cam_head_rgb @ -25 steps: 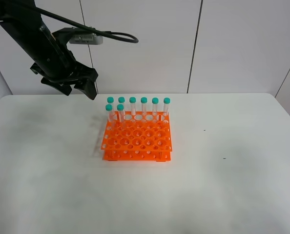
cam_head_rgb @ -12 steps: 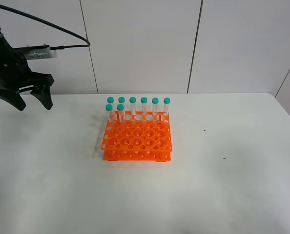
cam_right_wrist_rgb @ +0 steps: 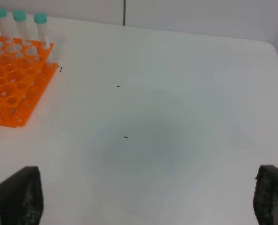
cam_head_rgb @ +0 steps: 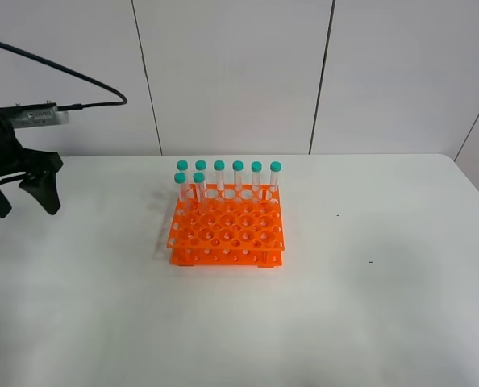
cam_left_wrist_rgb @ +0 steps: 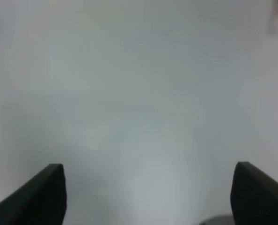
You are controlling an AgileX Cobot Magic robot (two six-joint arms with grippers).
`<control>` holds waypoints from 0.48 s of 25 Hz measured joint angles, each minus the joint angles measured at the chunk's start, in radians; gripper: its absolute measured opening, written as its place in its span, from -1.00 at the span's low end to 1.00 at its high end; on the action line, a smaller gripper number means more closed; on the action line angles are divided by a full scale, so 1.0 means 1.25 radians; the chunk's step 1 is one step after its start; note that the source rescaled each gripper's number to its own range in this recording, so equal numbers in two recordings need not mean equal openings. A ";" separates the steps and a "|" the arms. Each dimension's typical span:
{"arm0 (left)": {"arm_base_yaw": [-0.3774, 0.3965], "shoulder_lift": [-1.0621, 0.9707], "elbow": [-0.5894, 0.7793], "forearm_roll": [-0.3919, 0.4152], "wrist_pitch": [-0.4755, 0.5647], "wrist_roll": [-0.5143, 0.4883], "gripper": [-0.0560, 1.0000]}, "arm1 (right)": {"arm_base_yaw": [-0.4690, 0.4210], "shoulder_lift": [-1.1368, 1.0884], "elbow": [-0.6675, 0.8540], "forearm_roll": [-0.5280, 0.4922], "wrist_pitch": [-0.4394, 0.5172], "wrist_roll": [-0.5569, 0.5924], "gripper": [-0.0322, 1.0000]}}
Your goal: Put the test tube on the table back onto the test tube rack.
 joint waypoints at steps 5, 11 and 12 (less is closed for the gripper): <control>0.000 -0.177 0.167 0.002 0.000 0.000 1.00 | 0.000 0.000 0.000 0.000 0.000 0.000 1.00; 0.000 -0.440 0.394 0.003 0.000 0.000 0.98 | 0.000 0.000 0.000 0.000 0.000 0.000 1.00; 0.000 -0.491 0.432 0.003 0.000 0.000 0.98 | 0.000 0.000 0.000 0.000 0.000 0.000 1.00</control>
